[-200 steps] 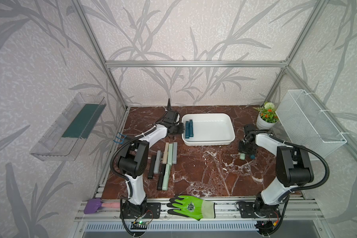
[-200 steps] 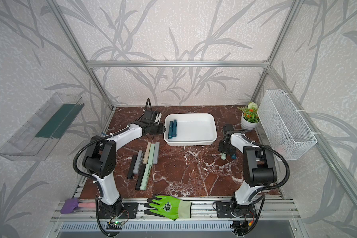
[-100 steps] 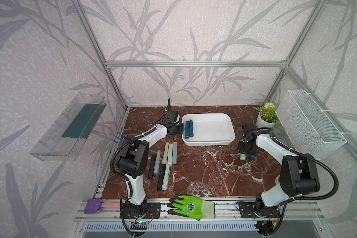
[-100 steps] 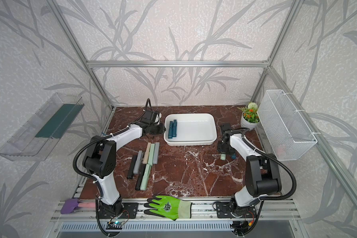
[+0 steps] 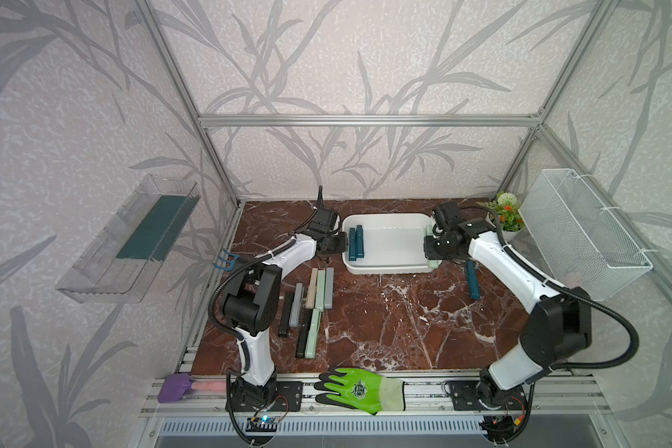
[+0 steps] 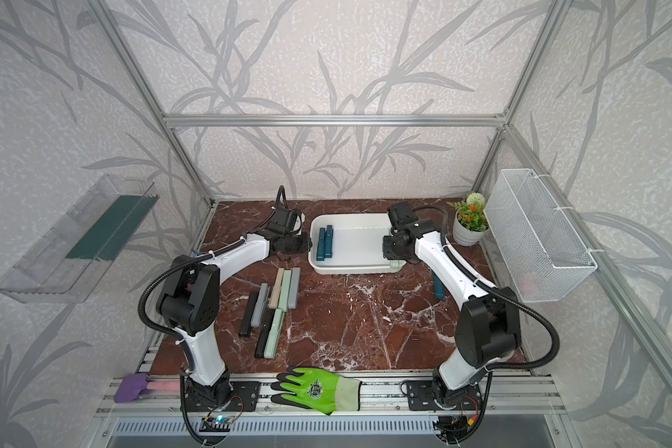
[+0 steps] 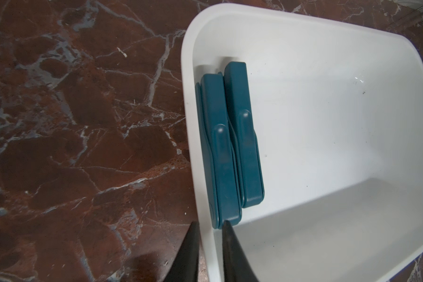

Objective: Put the pruning pliers into the storage box
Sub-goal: Place the pruning pliers in the storage box.

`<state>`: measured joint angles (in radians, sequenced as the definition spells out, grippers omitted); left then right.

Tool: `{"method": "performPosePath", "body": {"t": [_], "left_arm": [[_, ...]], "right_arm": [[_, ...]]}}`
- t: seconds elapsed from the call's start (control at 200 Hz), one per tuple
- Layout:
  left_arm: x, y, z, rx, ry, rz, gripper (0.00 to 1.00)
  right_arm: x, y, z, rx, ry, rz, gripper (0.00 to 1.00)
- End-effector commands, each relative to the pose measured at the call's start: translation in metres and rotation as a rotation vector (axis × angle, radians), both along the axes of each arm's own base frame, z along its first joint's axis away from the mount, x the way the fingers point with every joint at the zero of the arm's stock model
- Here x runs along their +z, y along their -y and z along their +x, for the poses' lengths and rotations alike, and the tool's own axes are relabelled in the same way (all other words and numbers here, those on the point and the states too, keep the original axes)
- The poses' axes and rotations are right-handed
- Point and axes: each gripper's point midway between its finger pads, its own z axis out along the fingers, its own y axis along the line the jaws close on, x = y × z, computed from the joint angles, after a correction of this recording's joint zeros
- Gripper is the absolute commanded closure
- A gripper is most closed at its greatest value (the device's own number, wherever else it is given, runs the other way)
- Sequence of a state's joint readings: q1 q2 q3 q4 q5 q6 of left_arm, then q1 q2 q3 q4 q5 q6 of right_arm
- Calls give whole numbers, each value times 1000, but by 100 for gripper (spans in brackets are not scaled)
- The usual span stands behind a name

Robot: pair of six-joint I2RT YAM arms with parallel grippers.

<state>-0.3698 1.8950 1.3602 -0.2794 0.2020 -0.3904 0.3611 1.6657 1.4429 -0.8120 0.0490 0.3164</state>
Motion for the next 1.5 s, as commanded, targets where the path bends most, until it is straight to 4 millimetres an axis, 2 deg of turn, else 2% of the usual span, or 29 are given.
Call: {"method": "performPosePath", "body": {"t": [0.0, 0.145, 0.265, 0.36, 0.435, 0.57, 0.72, 1.01, 1.29, 1.494], "left_arm": [[-5, -1, 3, -4, -4, 51, 80], [-9, -2, 5, 3, -11, 67, 79], [-13, -1, 5, 2, -19, 76, 81], [-17, -3, 4, 7, -24, 88, 83], [-19, -4, 3, 9, -29, 90, 83], [-20, -4, 3, 13, -29, 84, 84], [-18, -3, 3, 20, -25, 74, 85], [-16, -2, 1, 23, -20, 64, 86], [-15, -1, 2, 25, -17, 49, 86], [-13, 0, 2, 22, -11, 51, 87]], "right_arm": [[-3, -35, 21, 68, 13, 39, 81], [-7, -82, 47, 137, 32, 95, 81], [-20, -120, 61, 183, 19, 115, 81], [-29, -145, 67, 193, -7, 168, 81], [-35, -158, 73, 189, -6, 173, 80], [-56, -166, 79, 161, -45, 173, 80], [-78, -164, 83, 114, -69, 159, 79], [-107, -170, 93, 63, -100, 170, 77], [-121, -173, 105, -33, -112, 233, 76], [-126, -178, 111, -41, -124, 244, 75]]}}
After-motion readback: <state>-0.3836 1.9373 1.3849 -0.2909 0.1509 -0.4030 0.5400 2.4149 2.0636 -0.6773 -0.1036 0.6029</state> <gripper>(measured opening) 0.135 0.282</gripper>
